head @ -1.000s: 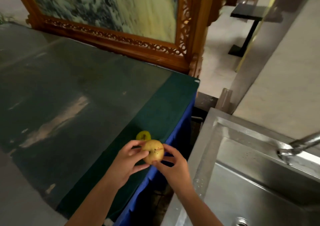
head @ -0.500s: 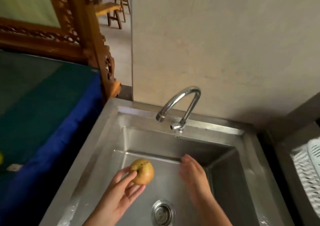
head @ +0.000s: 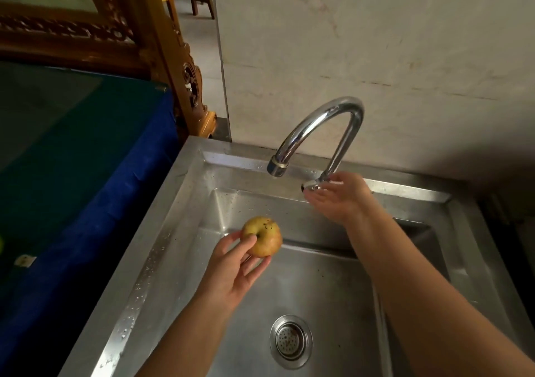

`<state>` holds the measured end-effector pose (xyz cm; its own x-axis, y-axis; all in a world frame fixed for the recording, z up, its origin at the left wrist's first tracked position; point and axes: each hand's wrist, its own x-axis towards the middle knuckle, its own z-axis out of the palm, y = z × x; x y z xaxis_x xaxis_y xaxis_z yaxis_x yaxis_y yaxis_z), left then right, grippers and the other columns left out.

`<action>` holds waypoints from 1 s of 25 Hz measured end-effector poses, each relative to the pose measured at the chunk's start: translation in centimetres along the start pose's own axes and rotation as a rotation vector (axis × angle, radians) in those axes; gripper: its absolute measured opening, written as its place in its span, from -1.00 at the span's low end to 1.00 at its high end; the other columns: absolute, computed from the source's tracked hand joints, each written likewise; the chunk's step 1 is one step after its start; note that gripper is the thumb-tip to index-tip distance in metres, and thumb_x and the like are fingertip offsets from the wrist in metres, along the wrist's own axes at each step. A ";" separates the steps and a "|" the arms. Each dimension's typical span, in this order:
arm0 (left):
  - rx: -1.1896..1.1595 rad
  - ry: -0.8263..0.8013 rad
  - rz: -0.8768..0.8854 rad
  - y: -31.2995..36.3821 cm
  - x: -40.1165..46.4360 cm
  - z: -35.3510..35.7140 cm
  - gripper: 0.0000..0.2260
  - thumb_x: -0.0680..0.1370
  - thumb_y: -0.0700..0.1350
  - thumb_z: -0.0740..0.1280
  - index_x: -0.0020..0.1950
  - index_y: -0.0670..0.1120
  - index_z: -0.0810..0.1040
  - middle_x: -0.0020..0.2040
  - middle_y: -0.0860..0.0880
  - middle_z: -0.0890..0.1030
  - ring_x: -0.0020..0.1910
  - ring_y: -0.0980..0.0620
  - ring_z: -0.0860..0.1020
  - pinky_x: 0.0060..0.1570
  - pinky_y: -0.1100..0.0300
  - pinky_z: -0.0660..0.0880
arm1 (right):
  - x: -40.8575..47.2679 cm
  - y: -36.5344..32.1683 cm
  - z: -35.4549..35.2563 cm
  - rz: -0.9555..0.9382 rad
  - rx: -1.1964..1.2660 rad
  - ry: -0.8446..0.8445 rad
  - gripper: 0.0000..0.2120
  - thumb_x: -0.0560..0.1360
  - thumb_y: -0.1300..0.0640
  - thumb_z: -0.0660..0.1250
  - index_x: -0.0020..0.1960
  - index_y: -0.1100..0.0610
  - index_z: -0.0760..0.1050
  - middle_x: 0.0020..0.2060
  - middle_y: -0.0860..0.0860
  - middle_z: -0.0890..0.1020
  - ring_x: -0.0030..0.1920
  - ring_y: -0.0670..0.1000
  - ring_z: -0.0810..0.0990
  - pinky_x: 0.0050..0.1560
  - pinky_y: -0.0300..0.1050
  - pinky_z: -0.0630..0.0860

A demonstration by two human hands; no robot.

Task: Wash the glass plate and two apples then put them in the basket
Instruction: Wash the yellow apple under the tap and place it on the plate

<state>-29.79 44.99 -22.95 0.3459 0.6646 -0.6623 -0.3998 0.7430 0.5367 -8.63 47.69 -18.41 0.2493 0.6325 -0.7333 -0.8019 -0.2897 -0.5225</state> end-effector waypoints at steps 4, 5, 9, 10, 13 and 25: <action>0.014 0.035 -0.004 0.8 0.6 1.5 -0.88 0.49 -0.25 0.31 -0.03 -0.07 0.48 -0.08 -0.13 0.62 -0.11 -0.03 0.61 -0.37 0.17 0.63 | -1.0 1.9 -0.8 -0.064 -0.125 0.018 -0.65 0.57 0.18 0.07 0.34 0.22 0.30 0.36 0.27 0.39 0.30 0.21 0.46 0.16 0.13 0.42; 0.018 0.042 -0.011 1.0 0.7 1.9 -0.90 0.49 -0.25 0.32 -0.05 -0.07 0.50 -0.09 -0.14 0.61 -0.12 -0.04 0.60 -0.36 0.15 0.64 | -1.2 3.4 -1.6 -0.050 -0.238 0.018 -0.68 0.57 0.14 0.11 0.29 0.20 0.35 0.32 0.24 0.45 0.22 0.19 0.51 0.06 0.12 0.47; 0.082 0.088 -0.023 2.2 0.8 2.1 -0.84 0.46 -0.19 0.38 0.03 -0.07 0.53 -0.03 -0.17 0.58 -0.11 -0.07 0.59 -0.31 0.10 0.64 | -1.7 7.3 -2.4 0.112 -0.583 -0.116 -0.60 0.50 -0.09 0.23 0.14 0.20 0.50 0.03 0.17 0.61 -0.20 0.07 0.65 -0.32 -0.11 0.58; 0.092 0.091 -0.006 2.3 0.8 1.9 -0.83 0.47 -0.19 0.37 0.04 -0.07 0.52 -0.01 -0.18 0.58 -0.11 -0.08 0.59 -0.30 0.10 0.64 | -1.8 7.5 -2.0 0.132 -0.614 -0.148 -0.57 0.48 -0.16 0.23 0.07 0.20 0.53 -0.06 0.16 0.63 -0.29 0.04 0.66 -0.37 -0.17 0.58; 0.146 0.055 0.084 2.5 0.5 1.7 -0.82 0.47 -0.21 0.36 0.04 -0.07 0.49 0.05 -0.21 0.59 -0.10 -0.06 0.63 -0.28 0.18 0.64 | -1.9 7.7 -0.8 0.164 -0.589 -0.210 -0.50 0.45 -0.26 0.22 -0.08 0.21 0.52 -0.33 0.09 0.67 -0.47 -0.02 0.63 -0.47 -0.25 0.56; 0.294 -0.131 0.135 3.2 -0.1 0.4 -0.65 0.31 0.08 0.38 0.06 0.03 0.54 -0.14 -0.07 0.72 -0.12 0.04 0.69 -0.23 0.16 0.63 | -3.1 8.1 -0.7 -0.307 -0.675 -0.405 -0.50 0.33 0.20 0.49 0.25 0.04 0.48 0.08 0.02 0.59 -0.03 -0.03 0.63 0.00 -0.18 0.60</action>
<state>-30.77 47.36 -20.95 0.4204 0.7486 -0.5127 -0.1945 0.6263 0.7549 -15.52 42.84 -20.71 0.0856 0.9246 -0.3712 -0.2018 -0.3487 -0.9152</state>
